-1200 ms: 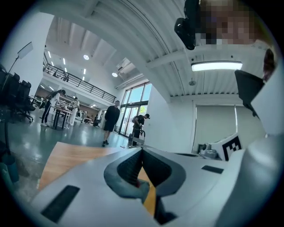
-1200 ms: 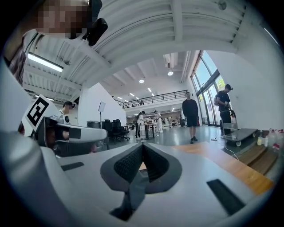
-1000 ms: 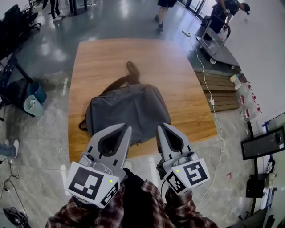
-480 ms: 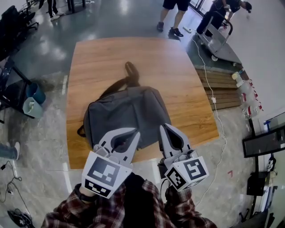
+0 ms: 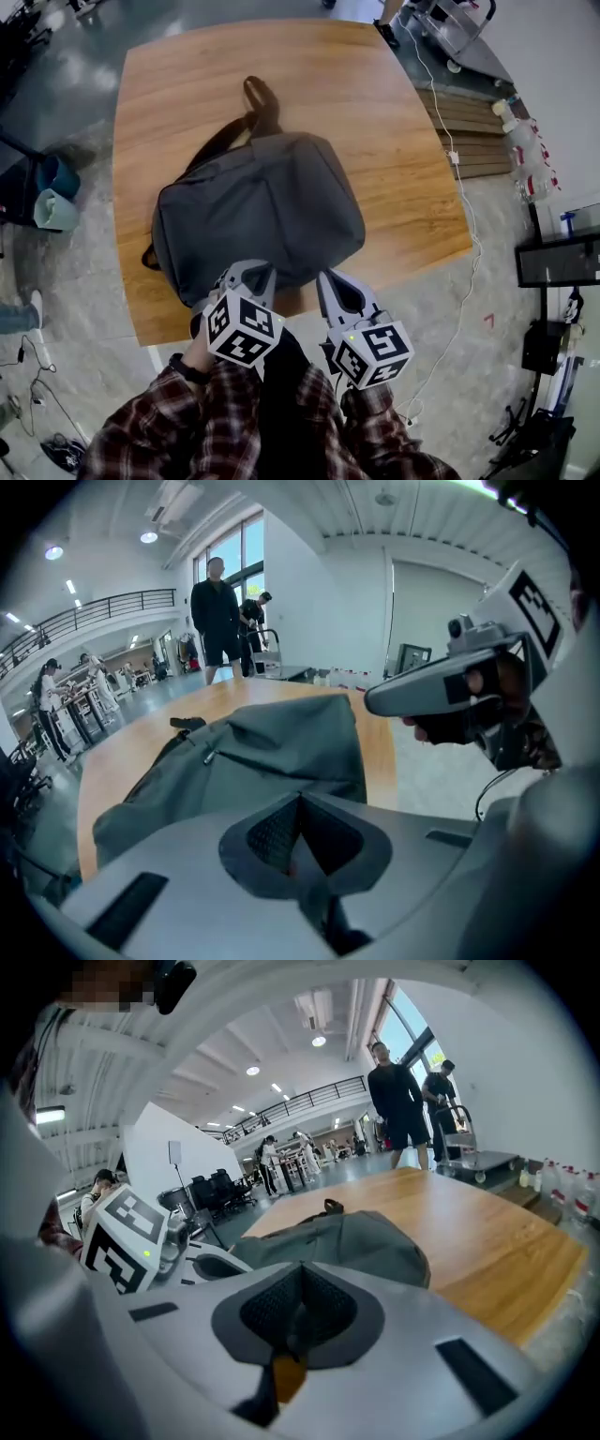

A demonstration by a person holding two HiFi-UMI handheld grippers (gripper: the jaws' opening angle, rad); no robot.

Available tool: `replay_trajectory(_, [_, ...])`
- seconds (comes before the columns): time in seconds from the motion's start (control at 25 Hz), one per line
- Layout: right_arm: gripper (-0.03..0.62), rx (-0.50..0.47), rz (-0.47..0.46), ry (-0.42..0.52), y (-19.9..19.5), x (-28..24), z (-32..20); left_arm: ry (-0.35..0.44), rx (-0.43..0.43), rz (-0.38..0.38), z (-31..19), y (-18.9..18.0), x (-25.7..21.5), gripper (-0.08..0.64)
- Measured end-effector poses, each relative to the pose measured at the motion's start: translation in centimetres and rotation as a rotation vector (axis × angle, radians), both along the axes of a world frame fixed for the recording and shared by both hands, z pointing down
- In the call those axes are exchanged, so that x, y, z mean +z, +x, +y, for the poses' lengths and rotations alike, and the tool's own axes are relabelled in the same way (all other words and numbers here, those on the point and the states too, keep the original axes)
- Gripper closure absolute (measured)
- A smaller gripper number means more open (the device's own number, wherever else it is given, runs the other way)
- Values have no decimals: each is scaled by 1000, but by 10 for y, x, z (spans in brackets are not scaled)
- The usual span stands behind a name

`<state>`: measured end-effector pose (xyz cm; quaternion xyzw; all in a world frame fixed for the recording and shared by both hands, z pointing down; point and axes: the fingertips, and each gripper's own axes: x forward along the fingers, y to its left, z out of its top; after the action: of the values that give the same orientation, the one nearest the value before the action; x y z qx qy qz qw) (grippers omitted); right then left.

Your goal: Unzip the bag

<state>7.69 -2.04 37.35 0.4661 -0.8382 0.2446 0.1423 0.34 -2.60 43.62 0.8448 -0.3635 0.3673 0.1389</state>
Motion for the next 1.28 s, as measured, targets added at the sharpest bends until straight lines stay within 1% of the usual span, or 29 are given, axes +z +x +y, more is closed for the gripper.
replay_trajectory(0.08, [581, 8, 9, -51, 6, 23, 7, -34, 5, -18, 0, 1, 23, 552])
replay_trajectory(0.16, [581, 15, 26, -96, 11, 44, 12, -61, 4, -18, -2, 4, 40, 552])
replay_trajectory(0.32, [581, 20, 64, -161, 21, 78, 20, -95, -2, 4, -12, 11, 62, 552])
replay_trajectory(0.44, [581, 11, 88, -202, 22, 100, 23, -137, 12, 42, -19, 17, 74, 552])
replay_trajectory(0.72, [581, -36, 158, -263, 16, 133, 24, -199, 1, 118, -43, 36, 85, 552])
replay_trajectory(0.84, [580, -88, 218, -271, 11, 141, 20, -218, -16, 143, -55, 44, 84, 552])
replay_trajectory(0.96, [573, -128, 277, -279, 9, 149, 11, -228, -21, 153, -63, 49, 83, 552])
replay_trajectory(1.08, [521, -160, 276, -308, 6, 157, 1, -235, -18, 164, -66, 51, 83, 552])
replay_trajectory(1.16, [517, -186, 264, -324, 3, 159, -6, -247, -17, 169, -66, 52, 84, 552])
replay_trajectory(1.28, [517, -225, 213, -369, -3, 160, -14, -251, -15, 171, -68, 52, 82, 552])
